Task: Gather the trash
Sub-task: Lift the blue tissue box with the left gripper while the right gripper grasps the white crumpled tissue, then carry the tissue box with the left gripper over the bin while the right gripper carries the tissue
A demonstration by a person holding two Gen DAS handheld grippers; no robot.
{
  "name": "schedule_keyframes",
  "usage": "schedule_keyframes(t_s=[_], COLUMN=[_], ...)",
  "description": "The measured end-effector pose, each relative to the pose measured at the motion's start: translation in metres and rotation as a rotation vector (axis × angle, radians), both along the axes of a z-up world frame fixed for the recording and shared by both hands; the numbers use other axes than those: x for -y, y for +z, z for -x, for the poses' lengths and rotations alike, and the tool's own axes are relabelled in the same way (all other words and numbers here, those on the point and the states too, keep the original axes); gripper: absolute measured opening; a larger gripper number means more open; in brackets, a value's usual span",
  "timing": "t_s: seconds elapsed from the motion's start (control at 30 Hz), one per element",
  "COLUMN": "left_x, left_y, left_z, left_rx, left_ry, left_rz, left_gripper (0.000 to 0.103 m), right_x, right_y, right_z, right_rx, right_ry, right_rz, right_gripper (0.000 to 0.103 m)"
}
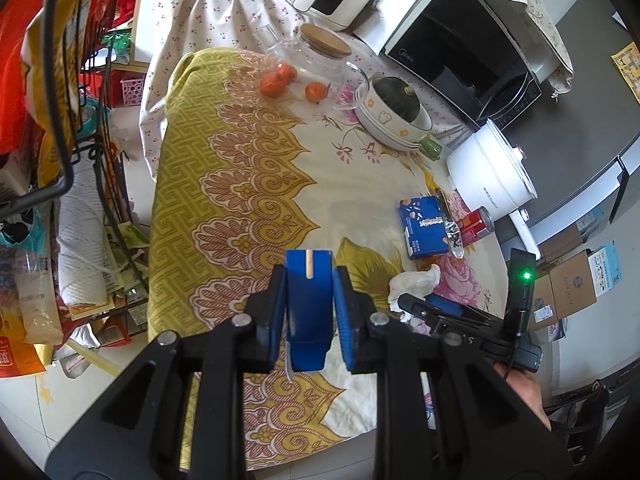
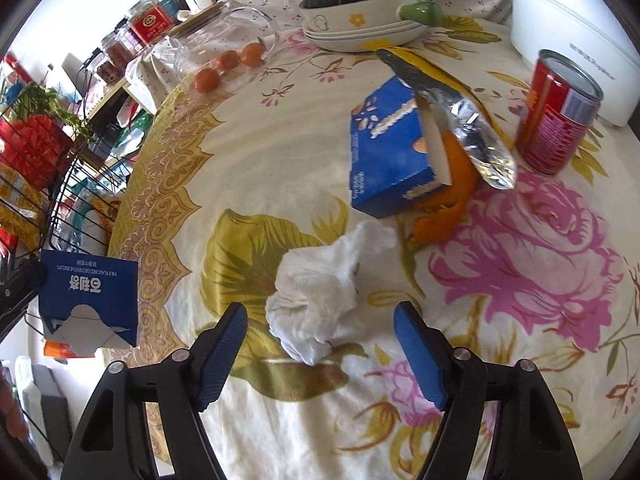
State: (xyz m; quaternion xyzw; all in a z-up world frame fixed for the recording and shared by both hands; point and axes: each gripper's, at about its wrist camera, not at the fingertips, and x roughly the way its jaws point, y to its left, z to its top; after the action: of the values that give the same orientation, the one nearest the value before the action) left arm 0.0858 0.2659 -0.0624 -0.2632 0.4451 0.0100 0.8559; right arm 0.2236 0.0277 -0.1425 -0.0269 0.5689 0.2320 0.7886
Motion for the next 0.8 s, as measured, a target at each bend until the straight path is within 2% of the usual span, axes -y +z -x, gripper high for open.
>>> schedule_keyframes(t_s=[0.2, 0.3, 0.53, 0.8], left_x=[-0.004, -0.001, 0.021, 0.066], left_y=[-0.004, -0.004, 0.0, 0.006], left_z=[0.002, 0.001, -0.008, -0.027], left_rx=[-0.015, -0.015, -0.006, 0.007], left_ry=[0.004, -0.002, -0.044, -0.129], left_rz=[0.007, 0.01, 0.012, 0.022], left_gripper=[0.025, 0.025, 0.025, 0.025], right_x=[-0.005, -0.002, 0.024, 0.088], right_y=[-0.003, 0.007, 0.026, 0.045], right_z=[0.006, 0.011, 0.012, 0.009], right_rx=[0.022, 0.05, 0.084, 0.099], right_ry=[0.064, 0.081, 0.068, -0.015], right_rz=[0.014, 0.025, 0.049, 0.071], right_gripper=[0.028, 0.018, 0.016, 0.016])
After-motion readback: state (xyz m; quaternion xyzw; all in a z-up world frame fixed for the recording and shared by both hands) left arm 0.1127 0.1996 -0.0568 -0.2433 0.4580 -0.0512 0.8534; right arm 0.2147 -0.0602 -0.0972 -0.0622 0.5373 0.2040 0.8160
